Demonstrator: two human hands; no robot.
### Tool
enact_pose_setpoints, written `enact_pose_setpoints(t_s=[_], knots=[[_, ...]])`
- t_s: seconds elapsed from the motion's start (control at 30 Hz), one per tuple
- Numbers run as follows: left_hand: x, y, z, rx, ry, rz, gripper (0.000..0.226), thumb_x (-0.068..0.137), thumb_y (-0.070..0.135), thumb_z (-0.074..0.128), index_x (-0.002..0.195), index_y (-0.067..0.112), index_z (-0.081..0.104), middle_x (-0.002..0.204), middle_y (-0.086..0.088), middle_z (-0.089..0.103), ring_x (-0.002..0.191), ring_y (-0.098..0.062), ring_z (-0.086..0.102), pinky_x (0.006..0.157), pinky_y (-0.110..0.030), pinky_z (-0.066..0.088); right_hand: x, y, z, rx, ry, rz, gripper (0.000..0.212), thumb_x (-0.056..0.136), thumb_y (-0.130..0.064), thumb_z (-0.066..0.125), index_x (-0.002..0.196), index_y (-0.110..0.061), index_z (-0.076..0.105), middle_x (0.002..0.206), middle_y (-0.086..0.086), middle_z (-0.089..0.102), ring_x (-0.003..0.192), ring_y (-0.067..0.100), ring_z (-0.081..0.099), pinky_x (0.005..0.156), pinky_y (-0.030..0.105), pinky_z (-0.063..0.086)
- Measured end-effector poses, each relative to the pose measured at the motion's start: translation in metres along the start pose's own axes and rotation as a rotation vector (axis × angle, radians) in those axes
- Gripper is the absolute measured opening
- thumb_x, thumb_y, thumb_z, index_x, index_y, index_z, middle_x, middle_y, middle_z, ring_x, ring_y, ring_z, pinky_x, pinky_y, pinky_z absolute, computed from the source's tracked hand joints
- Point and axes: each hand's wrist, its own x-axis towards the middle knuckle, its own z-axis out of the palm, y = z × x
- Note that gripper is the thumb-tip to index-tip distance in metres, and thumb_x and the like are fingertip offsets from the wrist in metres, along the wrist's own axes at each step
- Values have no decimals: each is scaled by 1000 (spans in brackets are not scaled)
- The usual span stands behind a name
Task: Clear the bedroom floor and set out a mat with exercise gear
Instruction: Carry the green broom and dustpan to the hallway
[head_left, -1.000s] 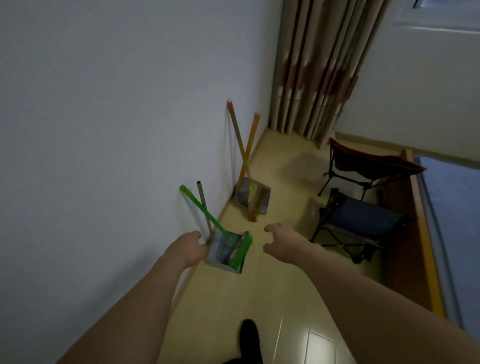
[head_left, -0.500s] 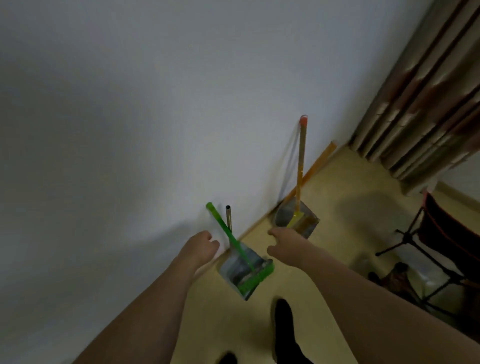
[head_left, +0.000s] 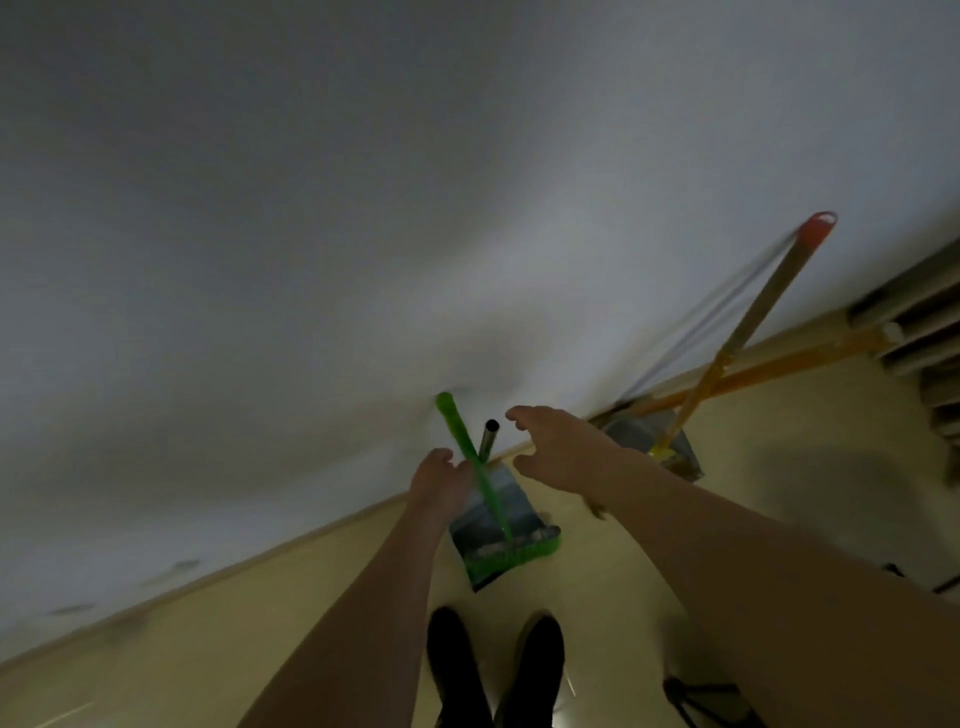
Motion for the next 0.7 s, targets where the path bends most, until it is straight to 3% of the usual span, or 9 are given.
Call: enact_pose_setpoints(t_s=[0.1, 0.27, 0.37, 0.47, 0.57, 0.7], knots=[[41, -7, 15, -101, 50, 25, 47, 97, 24, 51, 141, 11, 43, 135, -9, 55, 111, -25, 58, 87, -30, 47, 30, 8, 16, -54, 11, -31, 58, 95, -27, 54, 148, -18, 30, 146, 4, 41, 130, 21, 44, 103, 32, 38], [76, -16, 35, -208, 225, 92, 14, 94, 21, 57, 107, 16, 59, 97, -3, 66, 76, -16, 60, 64, -29, 48, 64, 12, 34, -72, 110, -106, 36, 96, -26, 52, 131, -22, 51, 124, 0, 59, 109, 19, 58, 91, 33, 48], [67, -21, 39, -206, 230, 105, 6, 94, 18, 54, 100, 17, 58, 83, 1, 61, 71, -16, 59, 65, -32, 50, 72, 15, 44, -137, 123, -117, 21, 97, -22, 49, 118, -21, 53, 109, 0, 61, 94, 21, 61, 78, 33, 50], [39, -35, 31, -196, 221, 48, 2, 94, 19, 53, 94, 18, 54, 73, 1, 58, 61, -16, 55, 54, -29, 42, 56, 9, 49, -199, 116, -107, 14, 97, -16, 47, 110, -18, 50, 93, 1, 62, 81, 22, 61, 66, 33, 49], [0, -46, 13, -249, 228, -83, 12, 91, 19, 54, 97, 12, 62, 72, -8, 62, 59, -21, 56, 52, -29, 40, 21, -9, 50, -245, 90, -78, 10, 95, -13, 49, 104, -17, 49, 85, 3, 61, 75, 22, 59, 64, 35, 51], [-59, -47, -13, -344, 197, -108, 13, 91, 15, 55, 96, 6, 64, 72, -9, 58, 58, -20, 51, 54, -28, 38, -27, -38, 48, -255, 81, -128, 6, 96, -15, 48, 102, -14, 49, 87, 5, 61, 76, 25, 60, 64, 36, 49]])
